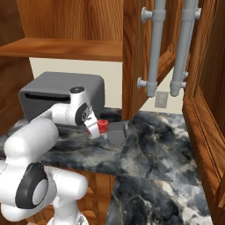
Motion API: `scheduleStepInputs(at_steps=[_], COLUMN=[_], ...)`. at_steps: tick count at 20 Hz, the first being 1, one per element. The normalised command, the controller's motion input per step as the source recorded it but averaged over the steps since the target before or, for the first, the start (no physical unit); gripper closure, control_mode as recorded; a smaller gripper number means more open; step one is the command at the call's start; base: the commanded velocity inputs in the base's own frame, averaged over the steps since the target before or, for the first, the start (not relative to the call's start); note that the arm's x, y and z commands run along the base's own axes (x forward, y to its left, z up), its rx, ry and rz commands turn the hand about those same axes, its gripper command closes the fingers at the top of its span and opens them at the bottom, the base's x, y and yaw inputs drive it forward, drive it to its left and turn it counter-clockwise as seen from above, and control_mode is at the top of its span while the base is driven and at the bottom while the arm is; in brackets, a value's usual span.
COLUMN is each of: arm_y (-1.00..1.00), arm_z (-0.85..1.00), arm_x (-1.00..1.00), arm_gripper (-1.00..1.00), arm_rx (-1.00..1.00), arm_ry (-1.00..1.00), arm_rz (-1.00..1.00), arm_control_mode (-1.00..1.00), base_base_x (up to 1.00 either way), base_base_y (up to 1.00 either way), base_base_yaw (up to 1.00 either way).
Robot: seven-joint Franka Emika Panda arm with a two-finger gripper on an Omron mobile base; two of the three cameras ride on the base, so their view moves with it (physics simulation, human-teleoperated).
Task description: Retrieve the tupperware from the cabinet, then place the raw meat into the tupperware to avoid contamination.
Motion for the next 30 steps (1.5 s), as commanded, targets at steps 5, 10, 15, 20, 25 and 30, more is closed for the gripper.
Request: scheduleStepInputs(at_steps=[5, 10, 15, 20, 25, 30], arm_y=[-0.26, -0.15, -0.28, -0.48, -0.15, -0.17], arm_z=[0.06, 0.00, 0.00, 0.00, 0.00, -0.10], arm_x=[0.58, 0.89, 0.81, 0.50, 0.15, -0.20], arm_gripper=[1.00, 1.00, 1.00, 1.00, 1.00, 1.00], arm_rx=[0.00, 0.00, 0.00, 0.00, 0.00, -0.01], arm_ry=[-0.10, -0.01, 0.00, 0.00, 0.01, 0.00], arm_rz=[-0.05, -0.01, -0.02, -0.01, 0.00, 0.04], arm_control_mode=[-1.00, -1.00, -1.00, -1.00, -1.00, -1.00], base_base_x=[0.00, 0.00, 0.00, 0.00, 0.00, 0.00], base_base_y=[0.00, 0.00, 0.00, 0.00, 0.00, 0.00], base_base_yaw=[0.00, 0.00, 0.00, 0.00, 0.00, 0.00])
